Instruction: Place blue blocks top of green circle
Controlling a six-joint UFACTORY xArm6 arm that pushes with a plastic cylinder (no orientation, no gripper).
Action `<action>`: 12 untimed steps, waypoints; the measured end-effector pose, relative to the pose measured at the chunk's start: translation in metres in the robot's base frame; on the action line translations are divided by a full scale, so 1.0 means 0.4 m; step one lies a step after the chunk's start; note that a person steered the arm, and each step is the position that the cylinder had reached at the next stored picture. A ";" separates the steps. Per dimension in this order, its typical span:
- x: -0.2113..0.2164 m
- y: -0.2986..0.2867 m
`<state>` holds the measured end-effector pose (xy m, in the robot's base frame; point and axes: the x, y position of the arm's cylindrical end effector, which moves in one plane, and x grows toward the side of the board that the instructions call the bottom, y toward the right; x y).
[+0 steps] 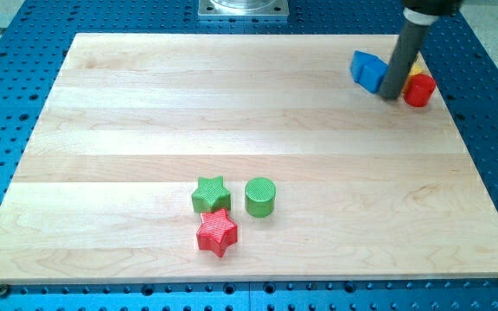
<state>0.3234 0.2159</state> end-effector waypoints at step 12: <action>0.018 -0.280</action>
<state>0.3304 0.1038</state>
